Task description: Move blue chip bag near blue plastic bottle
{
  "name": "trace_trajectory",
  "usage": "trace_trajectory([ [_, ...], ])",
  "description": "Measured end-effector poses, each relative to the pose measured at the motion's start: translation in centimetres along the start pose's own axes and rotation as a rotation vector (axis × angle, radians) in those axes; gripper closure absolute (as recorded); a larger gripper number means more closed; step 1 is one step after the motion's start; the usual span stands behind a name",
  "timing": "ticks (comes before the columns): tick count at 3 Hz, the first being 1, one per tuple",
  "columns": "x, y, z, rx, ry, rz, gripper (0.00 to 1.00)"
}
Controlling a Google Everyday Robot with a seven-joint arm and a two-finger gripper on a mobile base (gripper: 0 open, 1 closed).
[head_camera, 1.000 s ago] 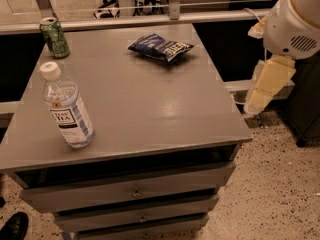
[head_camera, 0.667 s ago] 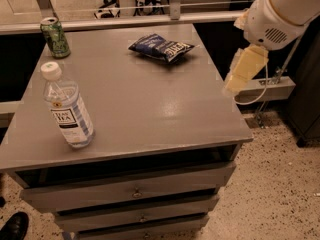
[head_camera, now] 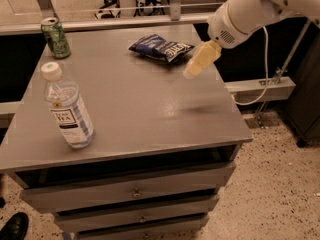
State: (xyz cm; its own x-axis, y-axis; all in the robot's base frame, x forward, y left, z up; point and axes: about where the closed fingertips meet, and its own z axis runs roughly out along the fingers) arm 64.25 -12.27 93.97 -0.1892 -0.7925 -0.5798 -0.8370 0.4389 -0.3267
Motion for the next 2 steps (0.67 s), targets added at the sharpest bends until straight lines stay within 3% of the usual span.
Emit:
trace_trajectory([
  [2, -3.4, -3.1, 8.4, -0.034, -0.141, 0.131, 0.0],
])
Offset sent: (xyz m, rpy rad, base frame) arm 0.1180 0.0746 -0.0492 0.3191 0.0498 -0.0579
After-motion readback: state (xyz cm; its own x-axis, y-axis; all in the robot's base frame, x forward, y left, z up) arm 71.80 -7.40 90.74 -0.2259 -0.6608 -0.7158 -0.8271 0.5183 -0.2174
